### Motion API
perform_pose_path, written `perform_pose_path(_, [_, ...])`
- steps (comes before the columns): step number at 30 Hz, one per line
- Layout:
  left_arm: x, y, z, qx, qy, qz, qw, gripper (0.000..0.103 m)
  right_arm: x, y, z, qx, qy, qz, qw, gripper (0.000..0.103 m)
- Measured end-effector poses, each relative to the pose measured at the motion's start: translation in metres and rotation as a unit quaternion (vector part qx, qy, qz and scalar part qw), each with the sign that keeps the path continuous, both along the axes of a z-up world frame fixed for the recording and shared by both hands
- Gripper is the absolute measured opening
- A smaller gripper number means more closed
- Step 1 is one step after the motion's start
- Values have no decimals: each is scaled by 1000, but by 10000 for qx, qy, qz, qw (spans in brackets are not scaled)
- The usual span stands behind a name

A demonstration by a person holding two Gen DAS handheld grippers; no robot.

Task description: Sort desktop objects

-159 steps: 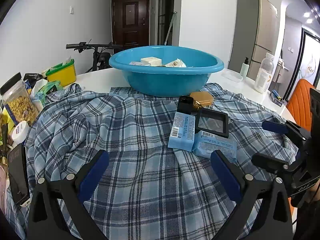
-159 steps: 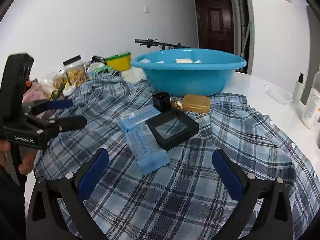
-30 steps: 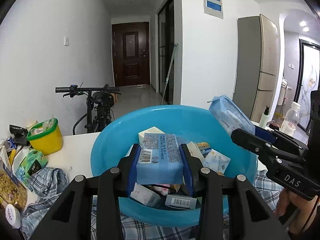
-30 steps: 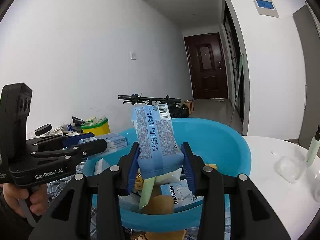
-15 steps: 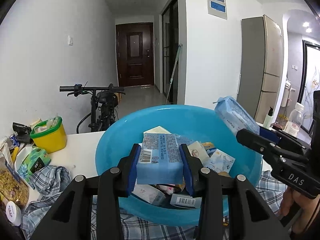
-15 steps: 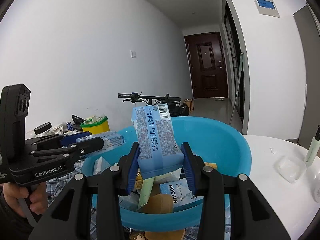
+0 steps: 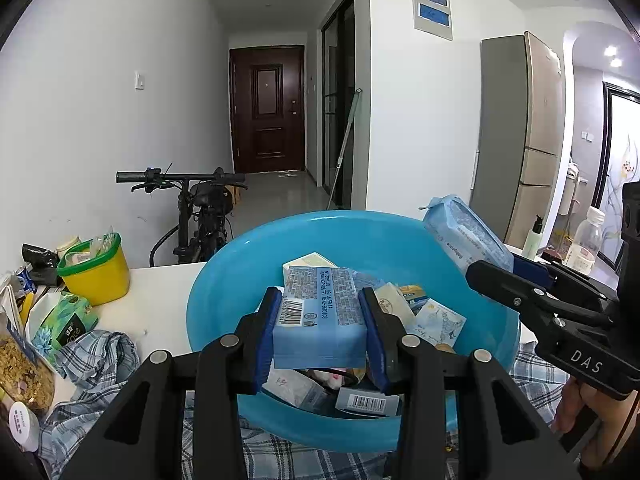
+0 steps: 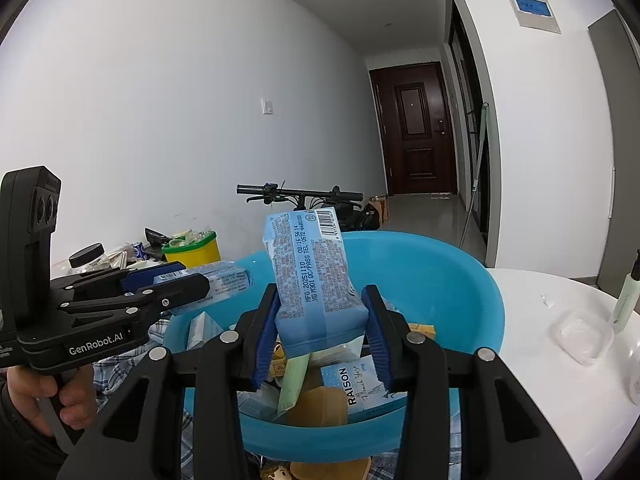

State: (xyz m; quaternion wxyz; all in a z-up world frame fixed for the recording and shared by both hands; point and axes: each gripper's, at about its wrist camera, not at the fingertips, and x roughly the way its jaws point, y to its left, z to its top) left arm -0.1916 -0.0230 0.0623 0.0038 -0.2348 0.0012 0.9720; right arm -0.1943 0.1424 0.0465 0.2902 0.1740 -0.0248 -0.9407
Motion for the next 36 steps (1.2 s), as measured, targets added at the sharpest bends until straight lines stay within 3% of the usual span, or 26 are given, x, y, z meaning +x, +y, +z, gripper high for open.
perform_pose_path(36, [-2,0,-3,-28,-78,23,10000,41,-4,-6,-5,139,-123,14,9998,40])
